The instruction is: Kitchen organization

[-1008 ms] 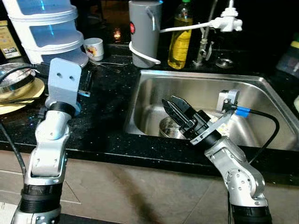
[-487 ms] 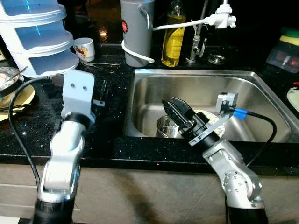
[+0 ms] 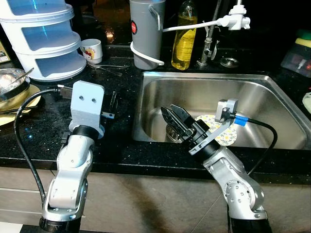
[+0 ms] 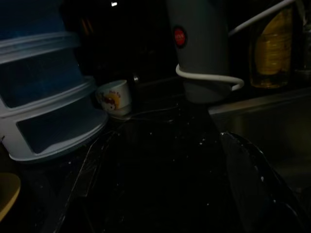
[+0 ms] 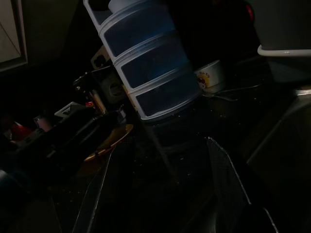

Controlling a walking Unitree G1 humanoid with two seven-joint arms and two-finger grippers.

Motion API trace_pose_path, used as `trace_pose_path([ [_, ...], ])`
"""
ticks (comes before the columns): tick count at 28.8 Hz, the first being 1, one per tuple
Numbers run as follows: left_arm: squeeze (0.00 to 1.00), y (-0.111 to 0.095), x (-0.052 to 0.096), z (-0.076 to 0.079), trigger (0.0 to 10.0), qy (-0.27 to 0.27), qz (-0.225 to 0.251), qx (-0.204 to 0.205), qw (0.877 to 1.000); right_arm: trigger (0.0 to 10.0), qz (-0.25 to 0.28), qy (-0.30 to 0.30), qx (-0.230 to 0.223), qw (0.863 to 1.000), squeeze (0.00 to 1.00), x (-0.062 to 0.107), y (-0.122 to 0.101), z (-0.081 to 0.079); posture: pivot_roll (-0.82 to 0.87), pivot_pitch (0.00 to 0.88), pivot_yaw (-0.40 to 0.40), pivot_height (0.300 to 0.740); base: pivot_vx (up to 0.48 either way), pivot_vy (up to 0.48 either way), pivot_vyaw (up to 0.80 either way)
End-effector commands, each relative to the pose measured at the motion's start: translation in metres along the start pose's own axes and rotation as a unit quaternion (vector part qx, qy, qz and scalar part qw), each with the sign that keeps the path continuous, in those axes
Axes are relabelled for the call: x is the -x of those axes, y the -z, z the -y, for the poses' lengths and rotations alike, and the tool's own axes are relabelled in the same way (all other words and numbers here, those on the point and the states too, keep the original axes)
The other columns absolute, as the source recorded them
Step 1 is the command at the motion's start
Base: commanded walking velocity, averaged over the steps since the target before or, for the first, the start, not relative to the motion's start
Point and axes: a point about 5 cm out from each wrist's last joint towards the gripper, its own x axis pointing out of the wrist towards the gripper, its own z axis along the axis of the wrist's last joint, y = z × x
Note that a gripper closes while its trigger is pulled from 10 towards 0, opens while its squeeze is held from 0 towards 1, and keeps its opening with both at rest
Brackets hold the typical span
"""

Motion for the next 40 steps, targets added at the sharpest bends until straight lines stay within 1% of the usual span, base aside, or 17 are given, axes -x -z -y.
trace_pose_path([
  [1,0.00,0.0025,0.0034,0.0034,10.0,0.001,-0.012,-0.003,1.000,10.0,0.000,-0.002,0.004,1.000,0.00,-0.0005,0.0016,-0.0031,-0.04,0.000,-0.039,0.740,0.000,0.255,0.00],
  [11,0.00,0.0023,0.0031,0.0040,10.0,0.001,-0.013,-0.006,1.000,10.0,0.000,-0.003,0.005,1.000,0.00,-0.0013,0.0011,-0.0035,-0.04,0.000,-0.041,0.740,0.000,0.282,0.00],
  [31,0.00,-0.0023,-0.0025,0.0023,10.0,0.000,-0.003,-0.014,1.000,10.0,0.001,-0.007,0.009,1.000,0.00,-0.0027,-0.0001,-0.0036,-0.05,0.000,-0.040,0.740,0.000,0.337,0.00],
  [40,0.00,0.0021,0.0019,0.0062,10.0,0.003,-0.013,-0.009,1.000,10.0,0.000,-0.007,0.008,1.000,0.00,-0.0035,0.0004,-0.0042,-0.04,0.000,-0.044,0.740,0.000,0.343,0.00],
])
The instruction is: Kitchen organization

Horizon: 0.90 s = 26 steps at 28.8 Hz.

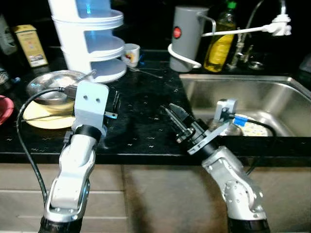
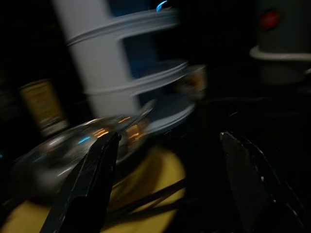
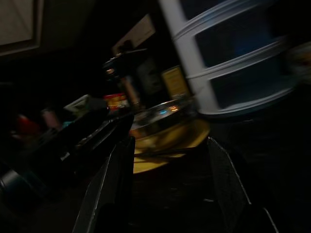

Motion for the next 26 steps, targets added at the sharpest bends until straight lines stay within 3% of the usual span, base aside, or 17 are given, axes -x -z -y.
trace_pose_path([
  [1,0.00,0.002,0.002,-0.001,10.0,-0.004,-0.005,-0.002,1.000,10.0,-0.002,0.009,0.006,1.000,0.00,0.002,0.000,0.002,-0.04,0.000,-0.044,0.740,0.000,0.334,0.00],
  [9,0.00,-0.003,-0.005,-0.015,10.0,-0.020,0.009,-0.012,1.000,10.0,-0.001,0.009,0.005,1.000,0.00,0.002,0.000,0.002,-0.05,0.000,-0.043,0.740,0.000,0.042,0.00],
  [15,0.00,-0.002,-0.005,-0.017,10.0,-0.016,0.007,-0.017,1.000,10.0,-0.002,0.010,0.005,1.000,0.00,0.002,0.000,0.002,-0.05,0.000,-0.043,0.740,0.000,0.000,0.00],
  [21,0.00,-0.001,-0.006,-0.016,10.0,-0.011,0.003,-0.014,1.000,10.0,-0.003,0.009,0.005,1.000,0.00,0.002,0.000,0.002,-0.05,0.000,-0.044,0.740,0.000,-0.454,0.00],
  [26,0.00,-0.004,-0.008,-0.020,10.0,-0.021,0.011,-0.013,1.000,10.0,-0.003,0.008,0.006,1.000,0.00,0.003,0.000,0.002,-0.05,0.000,-0.047,0.740,0.000,-0.114,0.00],
])
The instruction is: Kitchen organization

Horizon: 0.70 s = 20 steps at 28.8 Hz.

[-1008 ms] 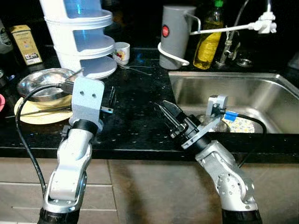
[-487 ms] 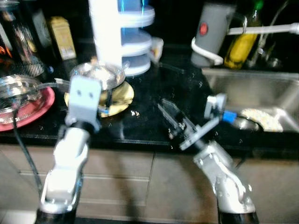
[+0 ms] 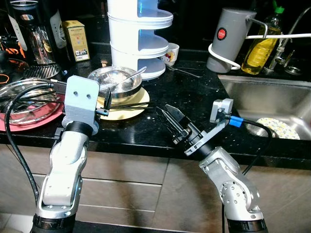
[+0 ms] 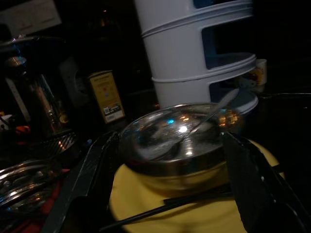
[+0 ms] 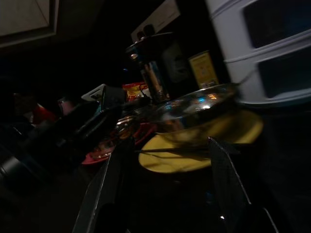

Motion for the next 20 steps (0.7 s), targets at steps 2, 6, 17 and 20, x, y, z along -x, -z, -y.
trace_pose_path([
  [2,0.00,-0.003,-0.005,-0.003,10.0,-0.007,0.009,-0.001,1.000,10.0,-0.002,0.006,0.006,1.000,0.00,0.003,-0.001,0.002,-0.05,0.000,-0.047,0.740,0.000,0.000,0.00],
  [6,0.00,-0.004,-0.008,-0.011,10.0,-0.019,0.015,-0.007,1.000,10.0,-0.003,0.006,0.006,1.000,0.00,0.003,-0.001,0.002,-0.05,0.000,-0.048,0.740,0.000,0.000,0.00],
  [17,0.00,-0.004,-0.014,-0.027,10.0,-0.037,0.016,-0.032,0.999,10.0,-0.004,0.006,0.008,1.000,0.00,0.002,-0.002,0.003,-0.05,0.000,-0.047,0.740,0.000,0.000,0.00],
  [20,0.00,-0.004,-0.014,-0.028,10.0,-0.038,0.018,-0.034,0.999,10.0,-0.004,0.006,0.009,1.000,0.00,0.003,-0.002,0.003,-0.05,0.000,-0.047,0.740,0.000,0.000,0.00],
])
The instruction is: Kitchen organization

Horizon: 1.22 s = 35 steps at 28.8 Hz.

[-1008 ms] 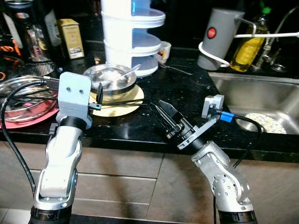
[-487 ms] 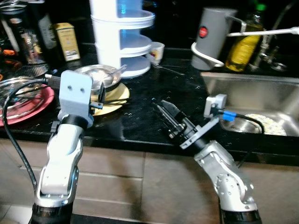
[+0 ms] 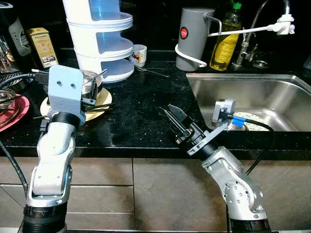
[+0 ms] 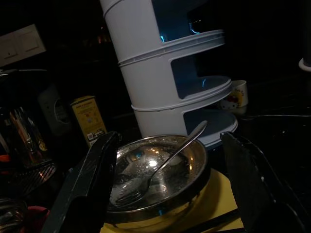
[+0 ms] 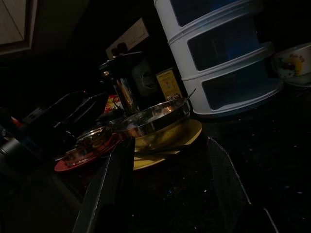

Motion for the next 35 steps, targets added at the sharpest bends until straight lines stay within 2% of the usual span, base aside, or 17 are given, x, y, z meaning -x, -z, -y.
trace_pose_path([
  [1,0.00,-0.0008,-0.0015,-0.0023,10.0,0.000,0.005,-0.010,1.000,10.0,-0.003,0.001,0.003,1.000,0.00,0.0004,0.0001,0.0004,-0.05,0.000,-0.047,0.740,0.000,0.000,0.00],
  [16,0.00,-0.0015,-0.0038,-0.0047,10.0,0.003,0.010,-0.021,1.000,10.0,-0.004,-0.003,0.004,1.000,0.00,-0.0004,0.0007,0.0007,-0.05,0.000,-0.047,0.740,0.000,0.000,0.00],
  [35,0.00,-0.0016,-0.0031,-0.0015,10.0,0.016,0.009,-0.022,1.000,10.0,-0.002,-0.007,0.003,1.000,0.00,-0.0009,-0.0007,0.0001,-0.05,0.000,-0.045,0.740,0.327,0.000,0.00],
])
